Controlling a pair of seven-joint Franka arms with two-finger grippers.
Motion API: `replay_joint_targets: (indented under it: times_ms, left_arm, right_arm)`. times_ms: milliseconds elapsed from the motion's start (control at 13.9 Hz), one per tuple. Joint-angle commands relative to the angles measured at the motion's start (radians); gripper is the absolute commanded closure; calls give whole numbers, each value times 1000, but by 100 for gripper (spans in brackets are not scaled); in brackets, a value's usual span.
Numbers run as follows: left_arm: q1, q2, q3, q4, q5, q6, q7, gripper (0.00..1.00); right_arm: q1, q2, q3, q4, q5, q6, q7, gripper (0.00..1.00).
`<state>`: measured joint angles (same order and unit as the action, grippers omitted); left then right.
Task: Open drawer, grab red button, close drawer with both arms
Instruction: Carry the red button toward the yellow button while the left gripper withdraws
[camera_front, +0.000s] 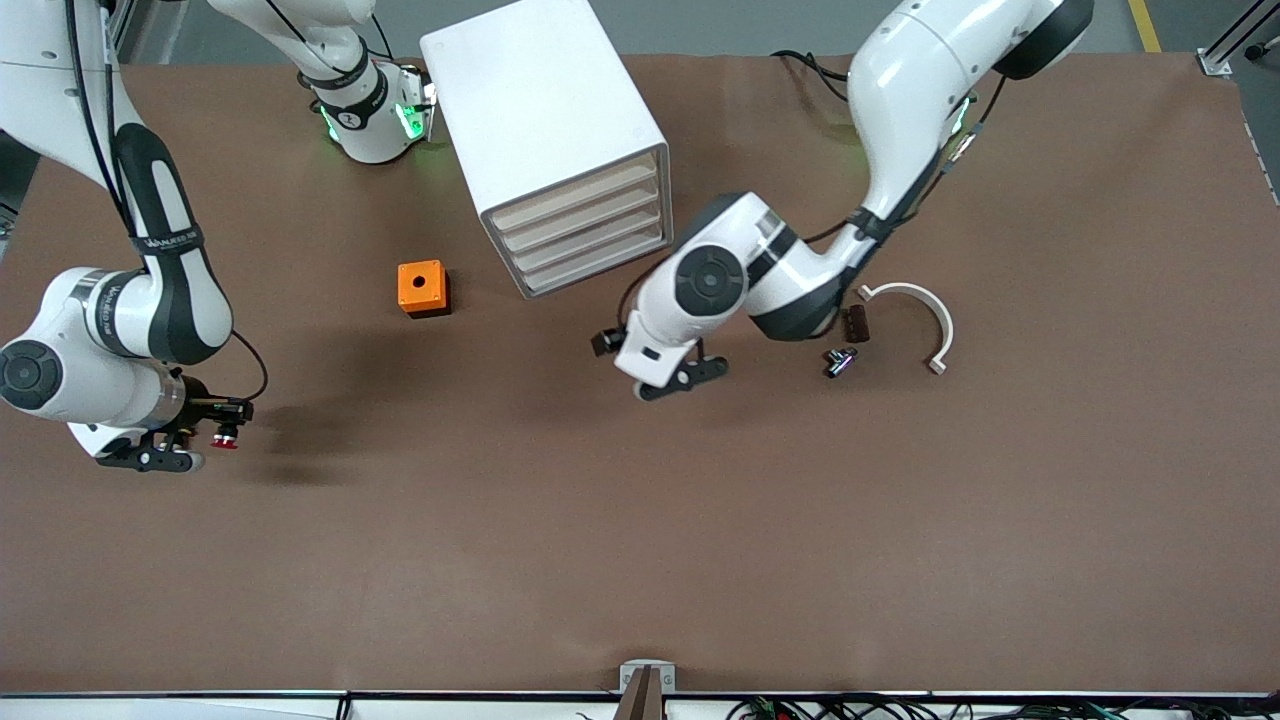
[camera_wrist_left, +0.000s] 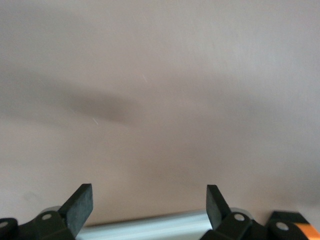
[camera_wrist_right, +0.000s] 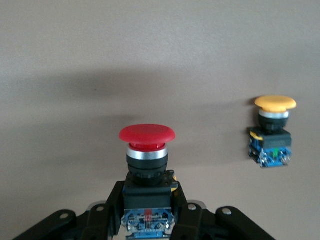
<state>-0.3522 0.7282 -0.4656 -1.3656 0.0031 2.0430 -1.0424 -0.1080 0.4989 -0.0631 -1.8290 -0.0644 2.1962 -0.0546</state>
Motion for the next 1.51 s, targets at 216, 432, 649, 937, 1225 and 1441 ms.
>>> replay_joint_targets:
  times_ms: [216, 432, 649, 937, 1225, 1441]
  left_arm:
    - [214, -75, -10, -15, 90, -122, 310, 0]
    - [289, -118, -11, -18, 179, -188, 422, 0]
    - [399, -151, -13, -18, 186, -244, 589, 0]
    - [446, -222, 59, -20, 179, -294, 800, 0]
    - [323, -343, 321, -13, 115, -372, 947, 0]
    - [275, -444, 433, -12, 81, -475, 998, 0]
  right_arm:
    - [-19, 49, 16, 0, -23, 59, -31, 78]
    - [-24, 72, 16, 0, -21, 85, -41, 78]
    - [-32, 86, 17, 0, -21, 94, -41, 78]
    - [-32, 105, 17, 0, -20, 103, -41, 78]
    - [-32, 119, 17, 0, -18, 119, -39, 75]
    - [-30, 119, 17, 2, -18, 117, -39, 59]
